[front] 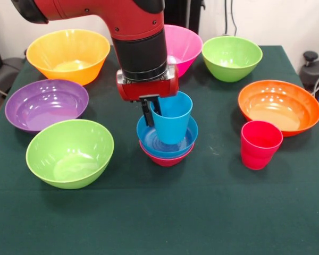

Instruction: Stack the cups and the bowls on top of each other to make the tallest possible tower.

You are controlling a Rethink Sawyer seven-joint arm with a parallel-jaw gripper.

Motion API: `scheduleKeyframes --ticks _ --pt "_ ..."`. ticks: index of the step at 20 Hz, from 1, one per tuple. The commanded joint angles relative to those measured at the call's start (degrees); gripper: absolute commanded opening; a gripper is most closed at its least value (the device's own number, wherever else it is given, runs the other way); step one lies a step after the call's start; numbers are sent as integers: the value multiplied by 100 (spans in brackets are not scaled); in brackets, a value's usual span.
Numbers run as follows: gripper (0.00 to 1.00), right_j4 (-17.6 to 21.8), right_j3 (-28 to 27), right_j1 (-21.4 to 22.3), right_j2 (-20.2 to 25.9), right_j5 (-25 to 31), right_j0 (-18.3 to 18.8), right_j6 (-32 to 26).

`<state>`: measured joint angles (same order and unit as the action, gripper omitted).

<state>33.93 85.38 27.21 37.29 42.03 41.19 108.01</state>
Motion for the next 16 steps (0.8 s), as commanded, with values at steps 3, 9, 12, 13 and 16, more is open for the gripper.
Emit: scheduleKeyframes --ticks 3,9,12,13,16 --pt "0 605 -45 -228 54 -212 -63 -1335" --pt "0 619 -79 -260 34 -225 -104 -1291" --pt "0 635 -43 -262 19 -244 -83 -1290" --pt "0 646 2 -246 12 -273 -62 -1284" --pt "0 679 61 -242 2 -358 -24 -1272"
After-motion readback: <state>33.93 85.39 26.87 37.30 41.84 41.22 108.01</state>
